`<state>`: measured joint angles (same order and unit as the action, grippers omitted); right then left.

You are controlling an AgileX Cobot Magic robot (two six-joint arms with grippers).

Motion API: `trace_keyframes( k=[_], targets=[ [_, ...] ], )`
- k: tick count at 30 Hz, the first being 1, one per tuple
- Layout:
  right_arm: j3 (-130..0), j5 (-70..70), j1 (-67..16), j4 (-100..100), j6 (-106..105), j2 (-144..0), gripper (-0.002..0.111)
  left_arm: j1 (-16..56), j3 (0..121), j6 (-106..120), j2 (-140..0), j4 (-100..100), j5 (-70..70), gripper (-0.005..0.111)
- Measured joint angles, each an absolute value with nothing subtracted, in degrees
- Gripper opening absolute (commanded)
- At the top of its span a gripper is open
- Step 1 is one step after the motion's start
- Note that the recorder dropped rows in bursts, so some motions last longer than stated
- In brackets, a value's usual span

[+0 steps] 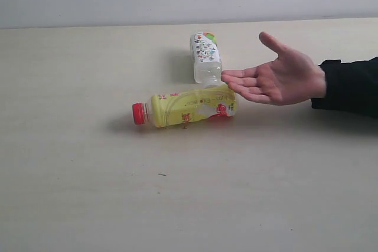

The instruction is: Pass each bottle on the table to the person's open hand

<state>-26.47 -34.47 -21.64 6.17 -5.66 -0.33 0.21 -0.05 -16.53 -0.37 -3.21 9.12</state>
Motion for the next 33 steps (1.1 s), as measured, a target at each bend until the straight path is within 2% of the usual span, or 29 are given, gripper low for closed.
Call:
trace_keyframes(
  k=[7, 15, 23, 28, 33],
  targets=[
    [-24.26, -34.42, -21.64, 5.00, -10.38, -1.30, 0.000, 0.21, -0.05, -16.53, -0.37, -3.21, 9.12, 0.002],
    [-25.86, -27.43, -21.64, 9.55, -13.47, -12.73, 0.000, 0.21, -0.05, -16.53, -0.37, -3.21, 9.12, 0.002],
    [-39.74, -35.67, -21.64, 18.38, -24.27, -36.01, 0.000, 0.21, -0.05, -16.53, -0.37, -3.21, 9.12, 0.002],
    [-55.60, -48.95, -21.64, 31.83, -34.40, -58.96, 0.000, 0.21, -0.05, -16.53, -0.37, -3.21, 9.12, 0.002],
    [-64.36, -58.99, -21.64, 49.68, -45.98, -76.14, 0.000, 0.21, -0.05, -16.53, -0.37, -3.21, 9.12, 0.002]
  ],
)
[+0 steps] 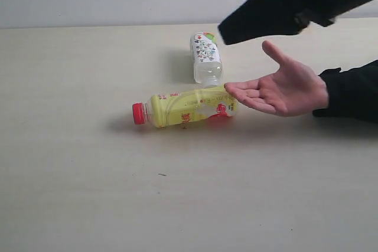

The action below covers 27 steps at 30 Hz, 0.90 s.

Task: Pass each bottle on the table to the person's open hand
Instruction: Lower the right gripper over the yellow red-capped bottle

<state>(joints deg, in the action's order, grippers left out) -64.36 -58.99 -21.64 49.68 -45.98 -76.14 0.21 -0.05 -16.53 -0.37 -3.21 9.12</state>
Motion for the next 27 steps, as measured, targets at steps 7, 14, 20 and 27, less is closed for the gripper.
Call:
trace_keyframes(
  k=[7, 14, 20, 27],
  targets=[
    [-73.87, -58.78, -28.45, 43.45, -45.86, -92.31, 0.000, 0.21, -0.05, -16.53, -0.37, -3.21, 9.12, 0.002],
    [-78.19, -56.28, -31.16, 32.04, -42.07, -98.61, 0.010, 0.21, -0.05, -16.53, -0.37, -3.21, 9.12, 0.002],
    [-78.19, -56.04, -31.26, 22.15, -39.95, -101.15, 0.038, 0.21, -0.05, -16.53, -0.37, -3.21, 9.12, 0.002],
    [-78.19, -54.51, -31.65, 18.51, -45.06, -103.13, 0.063, 0.21, -0.05, -16.53, -0.37, -3.21, 9.12, 0.002]
  ],
)
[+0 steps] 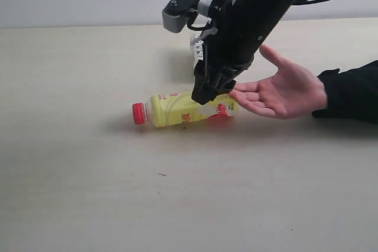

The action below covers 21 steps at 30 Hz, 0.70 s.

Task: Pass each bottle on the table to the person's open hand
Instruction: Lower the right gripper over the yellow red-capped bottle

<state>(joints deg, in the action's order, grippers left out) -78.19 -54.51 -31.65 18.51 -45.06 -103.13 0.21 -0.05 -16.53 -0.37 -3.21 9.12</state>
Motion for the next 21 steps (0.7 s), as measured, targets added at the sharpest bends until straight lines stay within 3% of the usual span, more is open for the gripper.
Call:
trace_keyframes(
  k=[12, 21],
  targets=[
    [-78.41, -45.09, -41.18, -0.36, -48.92, -106.25, 0.068, 0.21, -0.05, -16.53, -0.37, -3.21, 9.12, 0.002],
    [-78.53, -41.84, -41.82, -6.50, -48.97, -111.20, 0.071, 0.21, -0.05, -16.53, -0.37, -3.21, 9.12, 0.002]
  ],
)
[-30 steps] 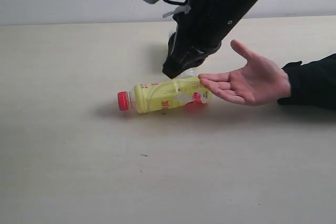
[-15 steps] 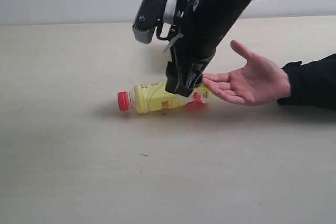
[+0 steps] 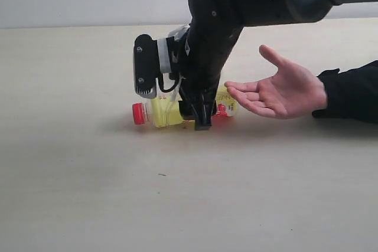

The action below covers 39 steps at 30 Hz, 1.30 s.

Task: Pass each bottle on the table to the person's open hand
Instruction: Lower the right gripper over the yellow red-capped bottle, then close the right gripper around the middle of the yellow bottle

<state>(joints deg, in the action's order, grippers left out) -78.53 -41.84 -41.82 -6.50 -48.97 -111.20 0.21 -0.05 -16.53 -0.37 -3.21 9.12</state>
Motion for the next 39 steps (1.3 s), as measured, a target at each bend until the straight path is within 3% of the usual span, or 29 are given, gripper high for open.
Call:
trace_keyframes(
  k=[10, 14, 39],
  targets=[
    [-78.53, -38.84, -41.82, -11.35, -49.08, -114.81, 0.071, 0.21, -0.05, -16.53, -0.37, -3.21, 9.12, 0.002],
    [-78.53, -37.08, -41.82, -11.71, -49.08, -115.15, 0.076, 0.21, -0.05, -16.53, -0.37, -3.21, 9.12, 0.002],
    [-78.53, -29.87, -41.95, -12.34, -49.08, -119.87, 0.076, 0.21, -0.05, -16.53, -0.37, -3.21, 9.12, 0.002]
  ],
)
